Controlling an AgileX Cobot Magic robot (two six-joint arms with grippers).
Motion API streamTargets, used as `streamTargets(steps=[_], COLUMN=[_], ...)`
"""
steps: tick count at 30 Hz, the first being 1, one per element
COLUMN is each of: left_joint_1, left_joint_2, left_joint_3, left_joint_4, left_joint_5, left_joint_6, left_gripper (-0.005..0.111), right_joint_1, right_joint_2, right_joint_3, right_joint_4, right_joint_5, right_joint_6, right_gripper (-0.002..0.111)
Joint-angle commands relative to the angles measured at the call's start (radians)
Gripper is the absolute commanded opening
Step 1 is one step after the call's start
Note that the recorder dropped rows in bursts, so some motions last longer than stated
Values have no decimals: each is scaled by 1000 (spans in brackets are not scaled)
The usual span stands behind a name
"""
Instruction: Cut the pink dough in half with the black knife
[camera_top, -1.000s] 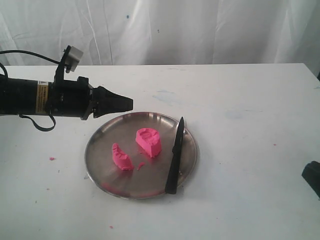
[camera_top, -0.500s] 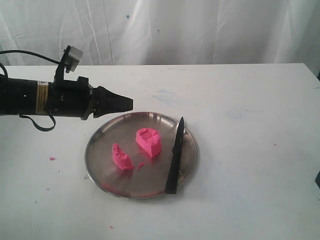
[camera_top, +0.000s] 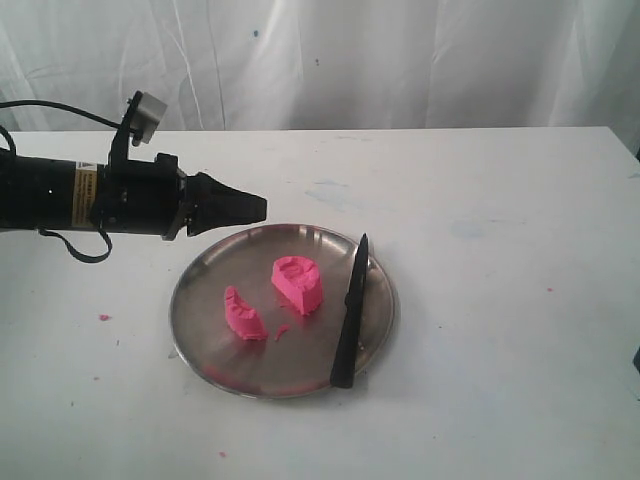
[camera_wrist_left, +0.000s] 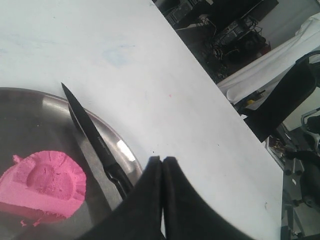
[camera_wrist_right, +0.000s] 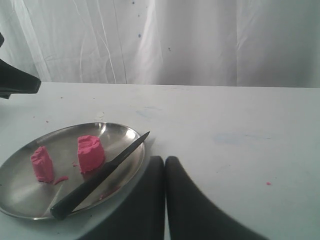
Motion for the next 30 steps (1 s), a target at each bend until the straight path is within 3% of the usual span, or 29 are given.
streamTargets(steps=[1, 13, 19, 25, 30], left_joint_1=[-1, -5, -63, -158, -223], left_joint_2=[-13, -27, -126, -276, -425], left_joint_3=[5, 12, 122, 217, 224], left_joint_4=[7, -42, -305, -308, -394], left_joint_5=[-7, 8, 77, 163, 309], left_joint_6=[3, 3, 3, 3, 93], left_gripper=[0, 0, 0, 0, 0], right_joint_1=[-8, -8, -8, -8, -8], right_joint_2=[-6, -6, -6, -6, -6], right_joint_3=[4, 4, 4, 4, 4], right_joint_4=[-1, -1, -1, -1, -1], right_joint_5=[-1, -1, -1, -1, -1], right_joint_6=[1, 1, 1, 1, 1], right_gripper=[0, 0, 0, 0, 0])
